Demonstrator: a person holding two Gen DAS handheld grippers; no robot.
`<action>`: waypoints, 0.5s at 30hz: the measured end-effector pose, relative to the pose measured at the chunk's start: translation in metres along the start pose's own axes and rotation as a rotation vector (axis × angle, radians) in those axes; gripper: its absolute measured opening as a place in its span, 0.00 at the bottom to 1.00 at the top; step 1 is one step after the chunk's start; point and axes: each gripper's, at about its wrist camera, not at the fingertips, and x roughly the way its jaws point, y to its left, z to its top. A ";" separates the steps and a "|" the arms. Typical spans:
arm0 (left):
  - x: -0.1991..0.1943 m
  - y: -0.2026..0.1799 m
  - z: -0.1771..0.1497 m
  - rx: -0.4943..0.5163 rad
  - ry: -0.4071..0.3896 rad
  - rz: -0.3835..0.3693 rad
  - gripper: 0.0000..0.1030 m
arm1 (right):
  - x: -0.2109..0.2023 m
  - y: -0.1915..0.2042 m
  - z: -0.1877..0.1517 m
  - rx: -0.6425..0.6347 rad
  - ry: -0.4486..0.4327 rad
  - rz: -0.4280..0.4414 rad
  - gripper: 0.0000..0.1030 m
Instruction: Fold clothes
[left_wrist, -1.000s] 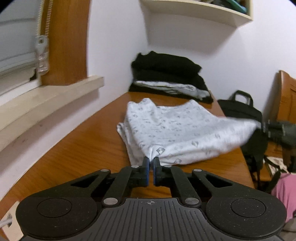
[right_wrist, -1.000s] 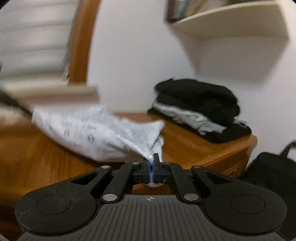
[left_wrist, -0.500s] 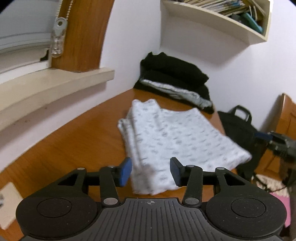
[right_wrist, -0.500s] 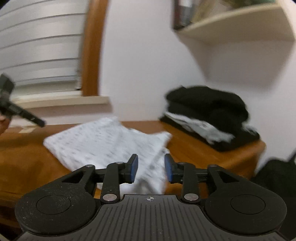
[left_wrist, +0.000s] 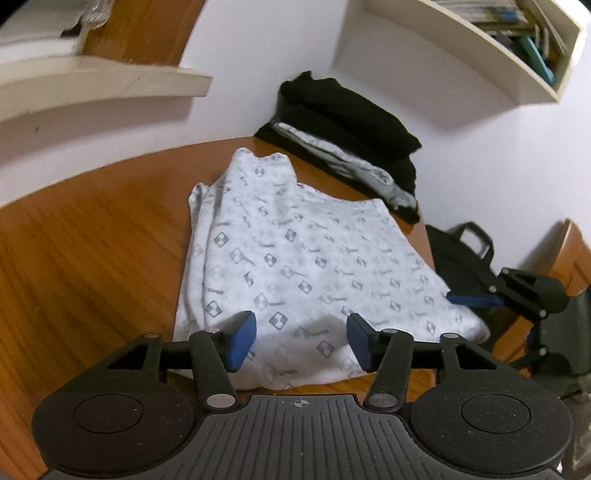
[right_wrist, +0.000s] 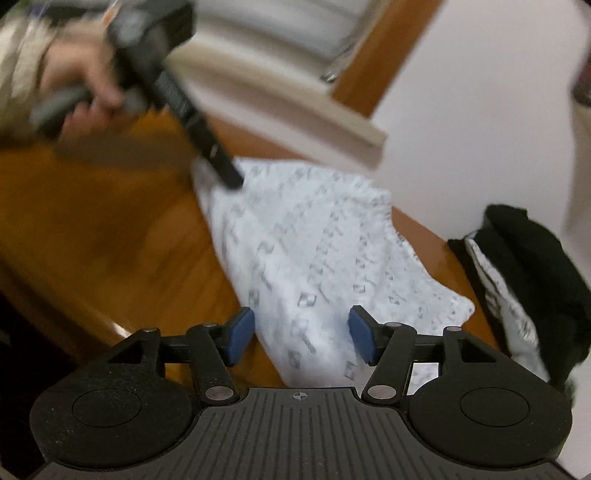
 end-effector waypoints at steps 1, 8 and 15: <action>-0.001 0.002 -0.001 -0.011 -0.001 -0.003 0.55 | 0.003 0.001 0.000 -0.034 0.022 -0.006 0.56; -0.010 0.000 -0.009 -0.124 -0.069 0.036 0.57 | 0.018 -0.004 0.000 -0.074 0.052 -0.004 0.57; -0.031 -0.009 -0.032 -0.389 -0.181 0.011 0.66 | 0.019 0.008 0.006 -0.074 0.064 -0.049 0.24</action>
